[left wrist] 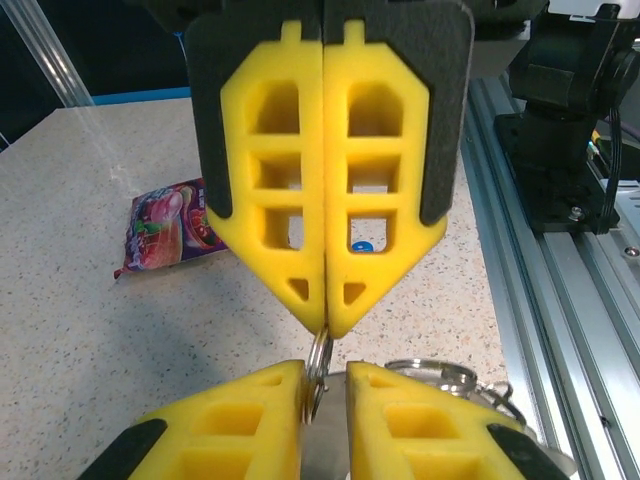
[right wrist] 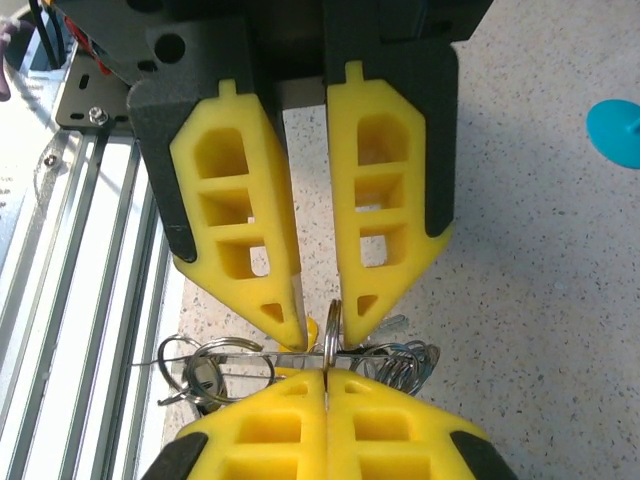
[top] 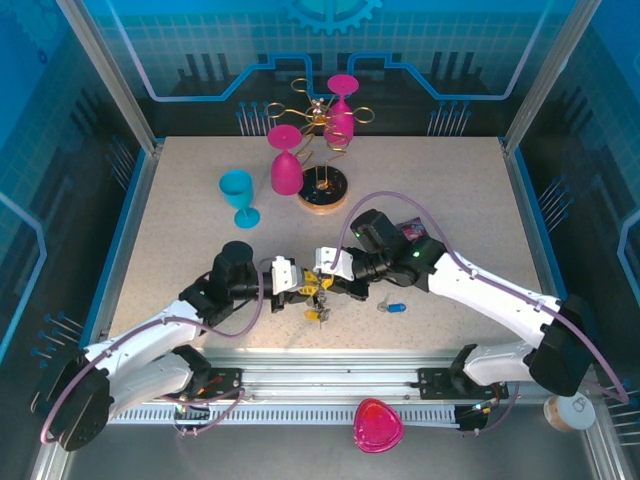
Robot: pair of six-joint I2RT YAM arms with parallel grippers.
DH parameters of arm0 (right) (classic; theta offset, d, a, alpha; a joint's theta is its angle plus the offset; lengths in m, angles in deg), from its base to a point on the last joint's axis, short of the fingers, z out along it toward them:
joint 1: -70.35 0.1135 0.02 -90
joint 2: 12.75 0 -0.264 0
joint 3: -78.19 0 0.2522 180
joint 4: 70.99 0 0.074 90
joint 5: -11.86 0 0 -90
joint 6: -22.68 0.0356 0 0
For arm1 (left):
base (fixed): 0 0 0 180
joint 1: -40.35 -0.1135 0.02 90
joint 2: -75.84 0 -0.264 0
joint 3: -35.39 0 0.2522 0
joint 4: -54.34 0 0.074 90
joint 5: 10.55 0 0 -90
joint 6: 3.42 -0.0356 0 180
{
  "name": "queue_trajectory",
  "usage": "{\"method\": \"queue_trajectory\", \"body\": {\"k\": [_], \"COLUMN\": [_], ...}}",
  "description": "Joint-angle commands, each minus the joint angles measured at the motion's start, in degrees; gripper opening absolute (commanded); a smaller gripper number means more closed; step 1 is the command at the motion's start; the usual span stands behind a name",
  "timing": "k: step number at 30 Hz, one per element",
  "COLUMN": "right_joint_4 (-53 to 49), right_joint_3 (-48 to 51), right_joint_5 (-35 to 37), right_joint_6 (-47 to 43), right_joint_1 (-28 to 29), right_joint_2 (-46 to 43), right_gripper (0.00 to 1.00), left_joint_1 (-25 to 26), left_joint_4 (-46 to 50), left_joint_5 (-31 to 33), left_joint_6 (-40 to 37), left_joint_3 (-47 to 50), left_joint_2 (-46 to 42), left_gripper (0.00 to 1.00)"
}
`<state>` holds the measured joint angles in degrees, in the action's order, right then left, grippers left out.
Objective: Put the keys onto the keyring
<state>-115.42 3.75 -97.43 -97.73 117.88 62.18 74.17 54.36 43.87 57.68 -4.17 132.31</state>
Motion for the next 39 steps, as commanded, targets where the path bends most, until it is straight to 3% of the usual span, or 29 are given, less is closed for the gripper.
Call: {"method": "queue_trajectory", "body": {"k": [1, 6, 12, 15, 16, 23, 28, 39], "right_joint_4": [-4.8, -5.0, -0.4, 6.3, 9.8, 35.0, 39.3, 42.3], "right_joint_3": [-3.5, -5.0, -1.9, 3.2, 6.0, 24.5, 26.1, 26.3], "right_joint_5": [1.8, 1.4, -0.6, -1.0, -1.3, -4.6, -6.2, -6.6], "right_joint_6": [-2.1, -1.6, 2.6, 7.1, 8.7, 13.8, 14.5, 15.0], "right_joint_1": [1.3, 1.9, 1.3, -0.8, -1.5, -3.3, -3.1, -3.1], "right_joint_2": [1.2, 1.8, -0.1, -3.6, -5.5, -13.2, -11.9, -10.7], "right_gripper": [0.00, 0.00, 0.00, 0.14, 0.18, 0.26, 0.28, 0.23], "left_joint_1": [0.2, 0.2, 0.2, 0.3, 0.3, 0.7, 0.8, 0.7], "left_joint_4": [1.1, 1.7, 1.1, -1.2, -2.8, -18.7, -22.8, -24.6], "left_joint_5": [-0.1, -1.2, -0.8, 0.4, 0.8, 1.9, 0.6, -1.8], "left_joint_6": [-1.4, -1.7, -2.2, -1.0, 0.0, 12.4, 17.4, 18.5], "left_joint_3": [-0.9, -1.4, -0.5, 0.7, 1.4, 6.4, 7.5, 7.8], "left_joint_2": [-0.5, 0.1, -0.6, -1.2, -1.3, -0.3, 0.3, 1.3], "left_gripper": [0.17, 0.00, 0.00, 0.00, 0.00, 0.00, 0.00, 0.00]}}
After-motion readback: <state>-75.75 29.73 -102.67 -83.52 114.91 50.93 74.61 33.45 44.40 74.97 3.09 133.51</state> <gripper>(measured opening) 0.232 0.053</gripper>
